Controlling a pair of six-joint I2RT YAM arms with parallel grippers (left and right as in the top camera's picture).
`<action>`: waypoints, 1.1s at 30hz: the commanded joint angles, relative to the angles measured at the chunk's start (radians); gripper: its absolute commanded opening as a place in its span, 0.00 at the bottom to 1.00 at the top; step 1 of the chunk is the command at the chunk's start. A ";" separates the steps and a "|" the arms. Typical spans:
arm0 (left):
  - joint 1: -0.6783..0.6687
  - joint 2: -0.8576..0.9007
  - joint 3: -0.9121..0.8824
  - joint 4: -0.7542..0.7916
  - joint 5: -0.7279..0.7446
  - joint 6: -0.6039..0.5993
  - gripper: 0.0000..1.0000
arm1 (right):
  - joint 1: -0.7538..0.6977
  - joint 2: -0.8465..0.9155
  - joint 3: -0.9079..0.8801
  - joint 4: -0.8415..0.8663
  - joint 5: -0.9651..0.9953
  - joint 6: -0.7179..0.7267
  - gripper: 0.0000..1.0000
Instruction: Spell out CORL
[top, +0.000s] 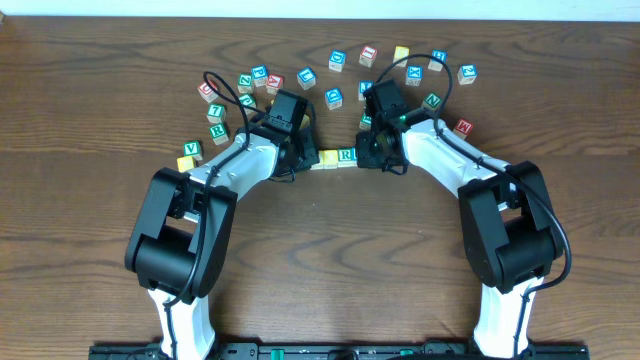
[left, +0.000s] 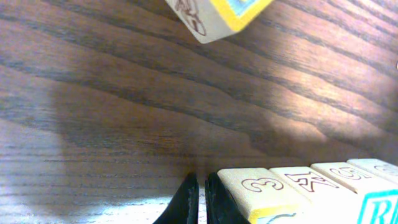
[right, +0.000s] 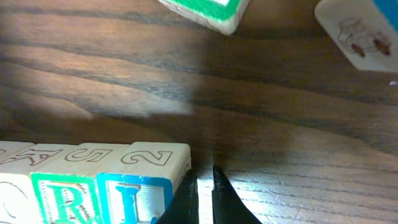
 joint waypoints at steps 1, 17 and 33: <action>-0.010 0.023 0.003 0.005 0.039 0.058 0.08 | 0.024 -0.019 -0.018 0.005 -0.031 0.014 0.06; -0.006 0.012 0.019 0.003 0.038 0.102 0.07 | 0.019 -0.019 -0.018 0.015 -0.017 0.017 0.04; 0.126 -0.076 0.019 -0.068 -0.022 0.136 0.07 | -0.032 -0.019 -0.018 0.010 -0.050 -0.007 0.04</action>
